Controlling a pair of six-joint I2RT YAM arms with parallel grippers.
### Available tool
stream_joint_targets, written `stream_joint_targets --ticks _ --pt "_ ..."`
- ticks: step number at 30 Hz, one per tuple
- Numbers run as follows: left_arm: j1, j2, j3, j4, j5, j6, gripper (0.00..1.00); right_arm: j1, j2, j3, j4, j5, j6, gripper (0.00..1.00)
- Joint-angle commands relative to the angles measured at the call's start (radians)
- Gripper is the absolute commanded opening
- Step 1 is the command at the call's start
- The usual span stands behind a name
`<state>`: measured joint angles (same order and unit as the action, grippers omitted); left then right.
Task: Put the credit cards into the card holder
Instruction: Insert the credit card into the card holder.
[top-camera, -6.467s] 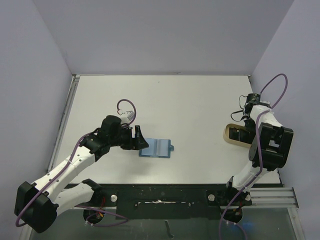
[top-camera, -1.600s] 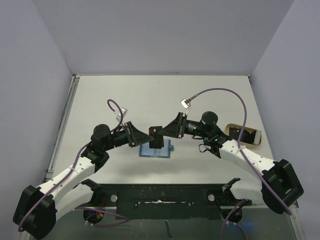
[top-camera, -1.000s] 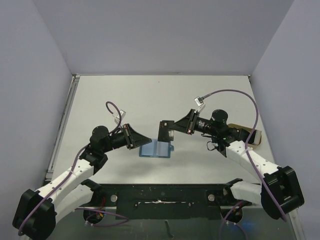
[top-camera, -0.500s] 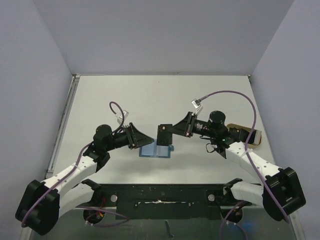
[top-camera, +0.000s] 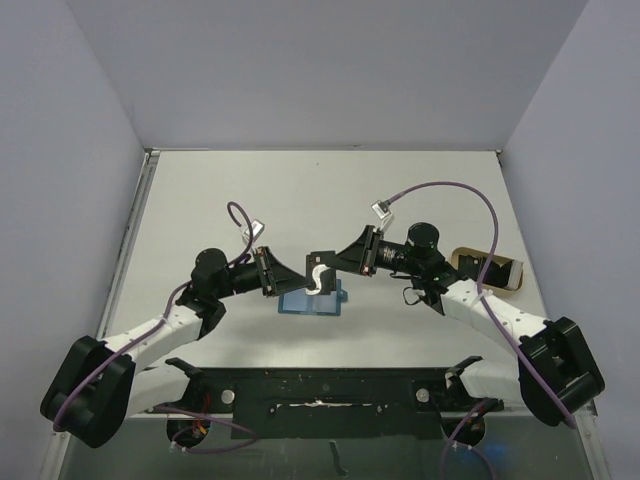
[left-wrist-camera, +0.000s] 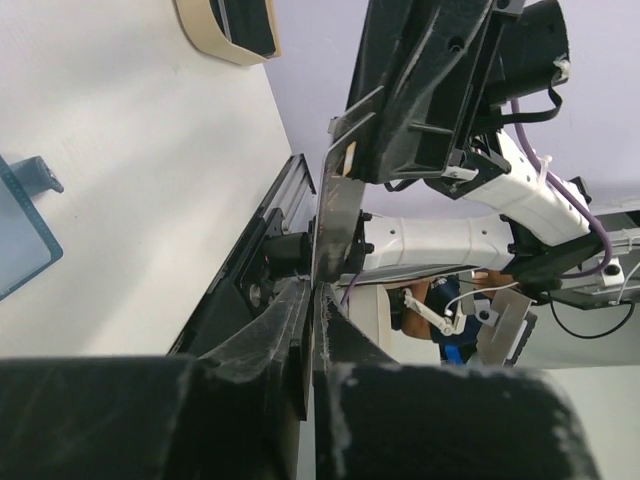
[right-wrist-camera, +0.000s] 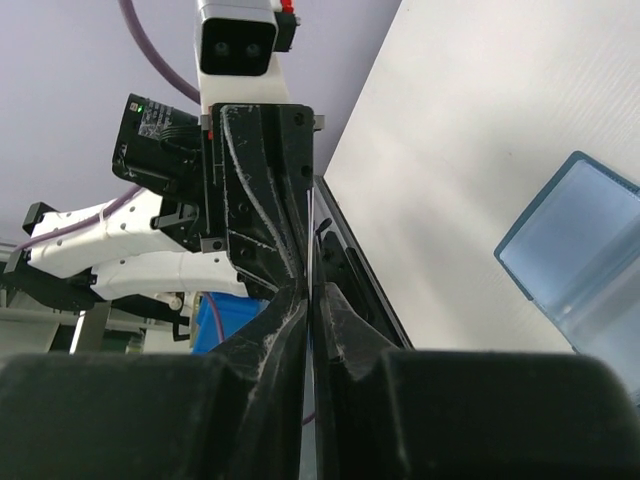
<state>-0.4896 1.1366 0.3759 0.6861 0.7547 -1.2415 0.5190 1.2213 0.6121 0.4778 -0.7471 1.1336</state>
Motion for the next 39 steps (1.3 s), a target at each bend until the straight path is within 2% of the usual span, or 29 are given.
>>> stream_joint_targets --ticks 1,5,9,15,17,20,24,31,39 --pt "0.003 -0.017 -0.002 0.069 0.006 -0.002 0.00 0.006 -0.011 0.015 0.070 0.000 -0.004 0.08" --pt "0.003 -0.035 -0.004 0.050 0.004 0.005 0.00 -0.010 -0.014 0.021 0.021 -0.001 -0.030 0.11" --pt "0.005 -0.074 -0.004 -0.047 -0.031 0.052 0.00 -0.035 -0.024 0.005 -0.011 0.000 -0.047 0.12" --pt "0.011 -0.121 -0.005 -0.144 -0.069 0.099 0.00 -0.079 -0.035 0.003 -0.090 -0.007 -0.088 0.08" --pt "0.013 -0.131 0.012 -0.252 -0.103 0.135 0.00 -0.093 -0.044 0.022 -0.193 0.026 -0.140 0.08" --pt "0.014 -0.108 0.085 -0.532 -0.212 0.268 0.00 -0.098 -0.029 0.075 -0.399 0.138 -0.256 0.07" --pt "0.014 -0.008 0.165 -0.701 -0.244 0.393 0.00 -0.099 0.044 0.105 -0.484 0.190 -0.296 0.05" --pt "0.013 0.085 0.191 -0.703 -0.215 0.415 0.00 -0.042 0.186 0.120 -0.400 0.182 -0.252 0.04" --pt "0.015 0.146 0.207 -0.736 -0.250 0.439 0.00 -0.017 0.328 0.191 -0.521 0.263 -0.324 0.04"
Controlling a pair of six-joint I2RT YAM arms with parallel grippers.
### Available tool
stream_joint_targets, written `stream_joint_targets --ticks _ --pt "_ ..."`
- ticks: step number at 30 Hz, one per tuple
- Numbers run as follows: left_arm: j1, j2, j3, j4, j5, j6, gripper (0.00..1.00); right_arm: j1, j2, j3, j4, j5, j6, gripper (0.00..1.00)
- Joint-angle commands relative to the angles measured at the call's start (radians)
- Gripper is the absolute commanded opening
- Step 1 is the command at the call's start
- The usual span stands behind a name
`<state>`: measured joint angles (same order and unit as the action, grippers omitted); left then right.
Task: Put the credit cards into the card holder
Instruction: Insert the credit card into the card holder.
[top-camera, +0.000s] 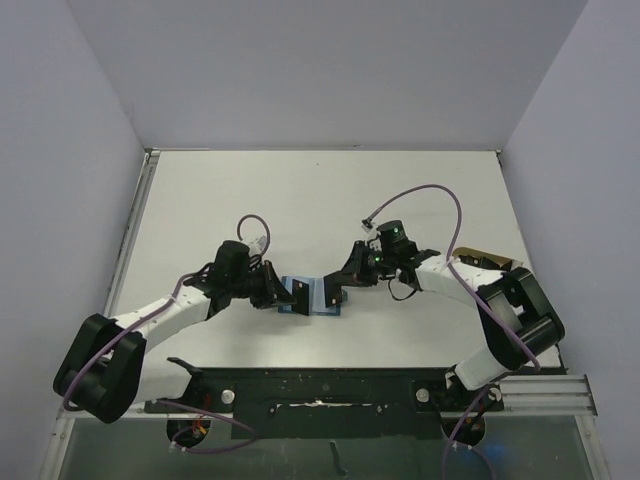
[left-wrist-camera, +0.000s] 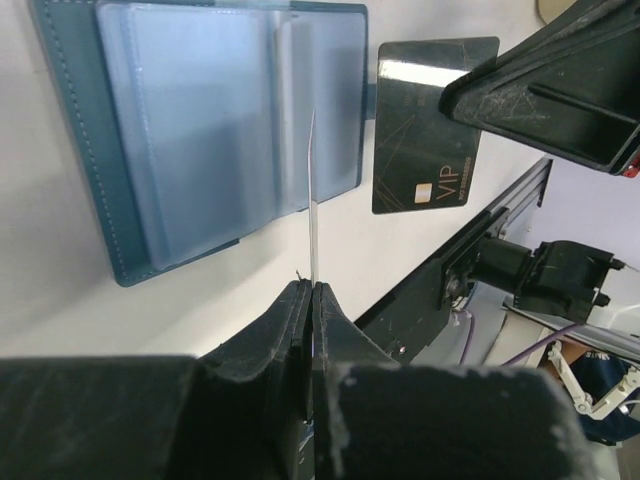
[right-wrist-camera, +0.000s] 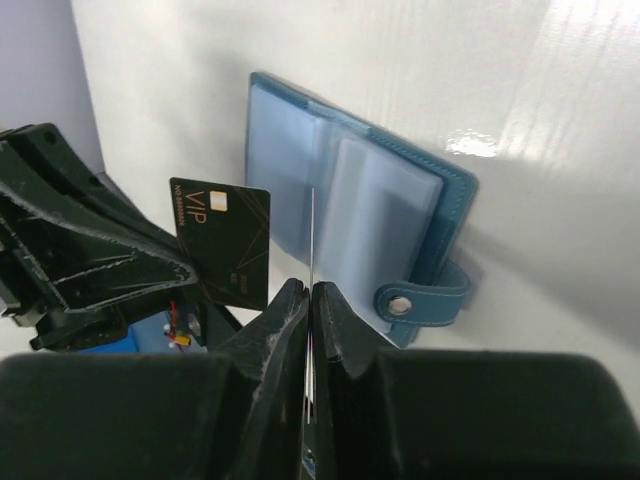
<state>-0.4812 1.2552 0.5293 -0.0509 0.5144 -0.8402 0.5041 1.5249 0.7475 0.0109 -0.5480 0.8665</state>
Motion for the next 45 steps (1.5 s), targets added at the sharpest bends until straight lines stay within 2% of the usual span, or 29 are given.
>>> stream_joint_targets --ticks 1,6,15,21,45 --pt "0.006 0.036 0.056 0.006 -0.004 0.041 0.00 -0.002 0.033 0.061 -0.072 0.079 -0.072 0.04" --pt "0.007 0.073 0.066 0.033 0.017 0.044 0.00 -0.005 0.053 0.048 -0.105 0.142 -0.103 0.03" --pt "0.007 0.127 0.070 0.129 0.074 0.020 0.00 -0.006 0.086 0.026 -0.100 0.161 -0.126 0.02" --pt "0.009 0.176 0.122 0.045 0.034 0.086 0.00 -0.007 0.093 0.010 -0.099 0.174 -0.132 0.02" --pt "0.010 0.310 0.156 0.052 0.032 0.134 0.00 -0.019 0.075 -0.010 -0.115 0.192 -0.147 0.02"
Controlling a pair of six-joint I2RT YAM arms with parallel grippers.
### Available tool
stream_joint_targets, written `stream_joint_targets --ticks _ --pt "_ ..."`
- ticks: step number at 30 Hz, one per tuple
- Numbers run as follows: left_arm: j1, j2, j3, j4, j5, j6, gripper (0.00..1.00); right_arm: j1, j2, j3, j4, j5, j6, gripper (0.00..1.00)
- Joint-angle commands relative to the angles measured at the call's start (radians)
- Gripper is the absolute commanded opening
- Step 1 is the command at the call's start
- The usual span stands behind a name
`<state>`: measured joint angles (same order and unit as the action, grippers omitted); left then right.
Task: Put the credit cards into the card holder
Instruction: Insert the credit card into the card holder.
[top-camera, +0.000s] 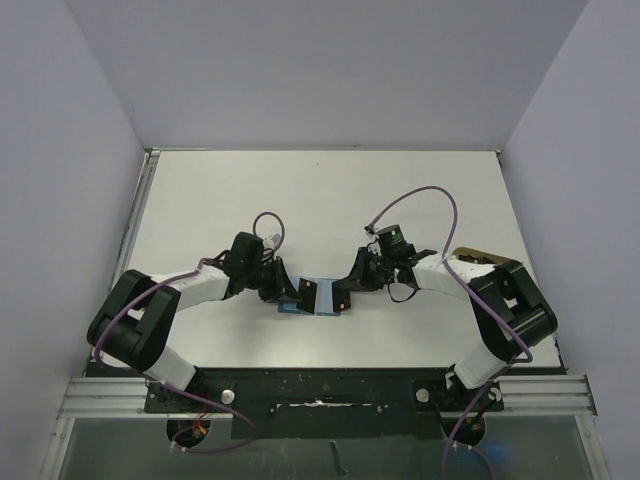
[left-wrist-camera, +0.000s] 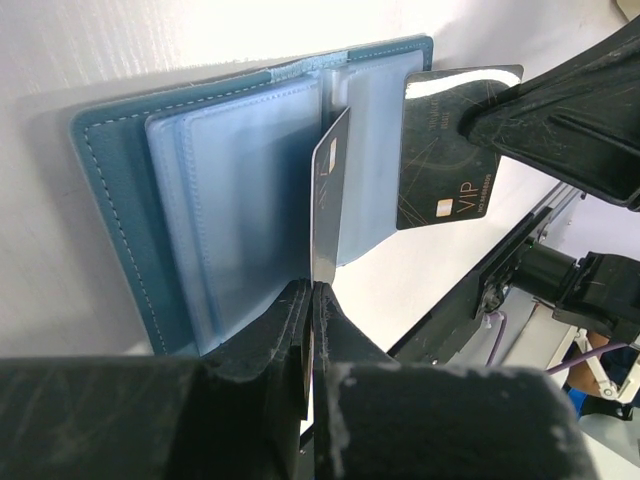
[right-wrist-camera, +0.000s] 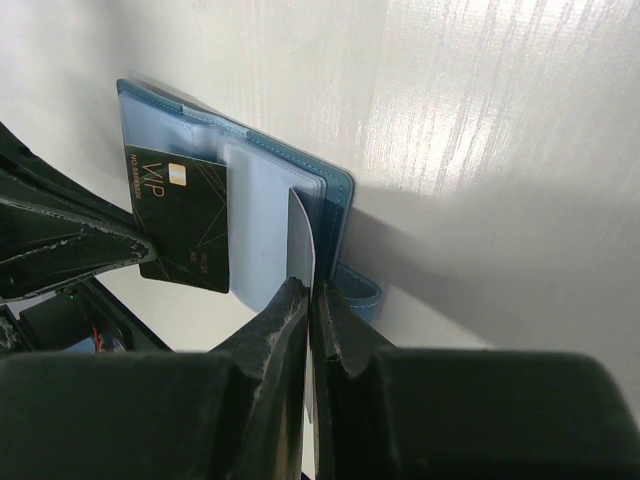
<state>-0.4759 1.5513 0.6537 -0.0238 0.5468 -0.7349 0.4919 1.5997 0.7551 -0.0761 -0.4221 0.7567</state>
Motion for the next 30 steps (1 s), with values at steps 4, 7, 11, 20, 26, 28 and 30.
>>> stream_joint_targets --ticks 4,7,11,20,26,28,30 --pt "0.005 0.030 0.037 0.027 -0.014 0.023 0.00 -0.007 0.002 -0.018 -0.036 0.074 -0.041 0.02" --pt "0.005 0.038 0.035 0.039 -0.022 0.012 0.00 -0.007 0.004 -0.021 -0.036 0.076 -0.042 0.02" --pt "0.005 0.044 0.024 0.058 -0.030 -0.004 0.00 -0.007 0.003 -0.025 -0.036 0.073 -0.037 0.02" --pt "0.005 0.031 0.048 -0.015 -0.117 0.027 0.00 -0.012 -0.022 -0.025 -0.053 0.089 -0.040 0.02" --pt "0.003 0.010 0.061 -0.056 -0.171 0.053 0.00 -0.009 -0.022 -0.025 -0.053 0.086 -0.040 0.02" --pt "0.003 0.013 0.060 -0.040 -0.147 0.051 0.00 -0.008 -0.025 -0.025 -0.054 0.090 -0.040 0.02" --pt "0.002 0.017 0.050 -0.017 -0.126 0.040 0.00 -0.009 -0.022 -0.022 -0.058 0.092 -0.043 0.02"
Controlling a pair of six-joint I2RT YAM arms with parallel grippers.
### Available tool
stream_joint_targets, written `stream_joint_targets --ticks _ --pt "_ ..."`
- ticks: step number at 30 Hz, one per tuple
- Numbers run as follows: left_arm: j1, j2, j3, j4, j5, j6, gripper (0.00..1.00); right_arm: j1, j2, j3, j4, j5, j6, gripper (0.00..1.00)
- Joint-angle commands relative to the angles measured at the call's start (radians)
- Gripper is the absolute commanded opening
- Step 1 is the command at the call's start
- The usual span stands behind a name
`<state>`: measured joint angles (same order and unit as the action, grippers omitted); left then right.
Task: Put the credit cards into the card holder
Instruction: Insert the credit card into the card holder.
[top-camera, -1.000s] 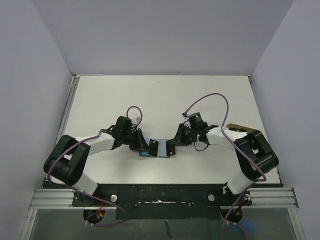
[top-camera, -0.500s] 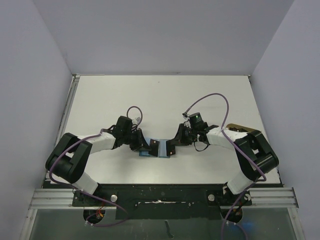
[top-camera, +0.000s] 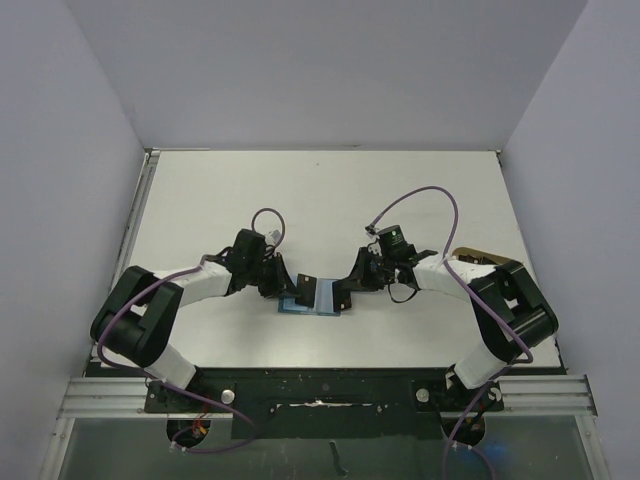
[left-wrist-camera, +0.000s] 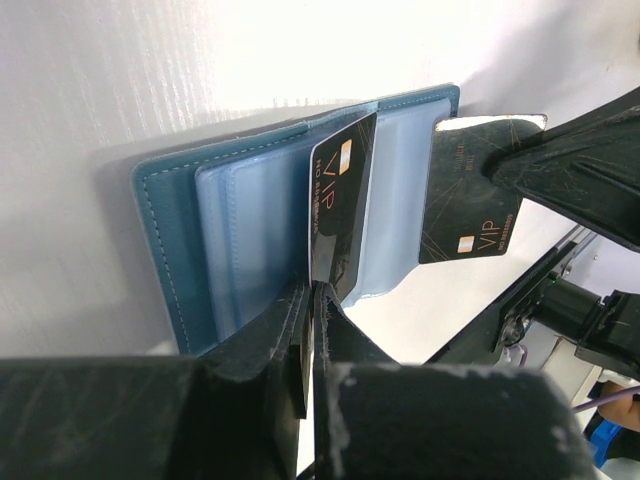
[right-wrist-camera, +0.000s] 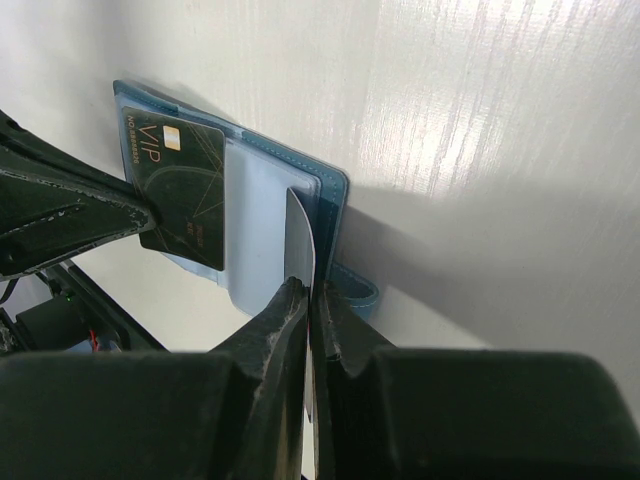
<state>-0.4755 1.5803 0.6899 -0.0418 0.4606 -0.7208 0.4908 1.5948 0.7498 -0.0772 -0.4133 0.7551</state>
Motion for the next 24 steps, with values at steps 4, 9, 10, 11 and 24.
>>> stream_joint_targets --ticks 4,9,10,11,24 --pt "-0.004 -0.010 -0.002 0.029 -0.016 0.014 0.00 -0.007 -0.012 -0.019 -0.052 0.084 -0.036 0.02" --pt "-0.019 -0.022 -0.016 0.024 -0.018 0.015 0.00 -0.007 -0.013 -0.022 -0.050 0.082 -0.031 0.01" --pt "-0.021 -0.024 -0.022 0.027 -0.019 0.013 0.00 -0.006 -0.013 -0.023 -0.050 0.084 -0.031 0.01" --pt "-0.023 -0.027 -0.028 0.031 -0.019 0.010 0.00 -0.007 -0.015 -0.023 -0.051 0.086 -0.031 0.01" --pt "-0.046 -0.029 -0.096 0.081 -0.028 -0.017 0.00 -0.007 -0.015 -0.024 -0.059 0.093 -0.024 0.01"
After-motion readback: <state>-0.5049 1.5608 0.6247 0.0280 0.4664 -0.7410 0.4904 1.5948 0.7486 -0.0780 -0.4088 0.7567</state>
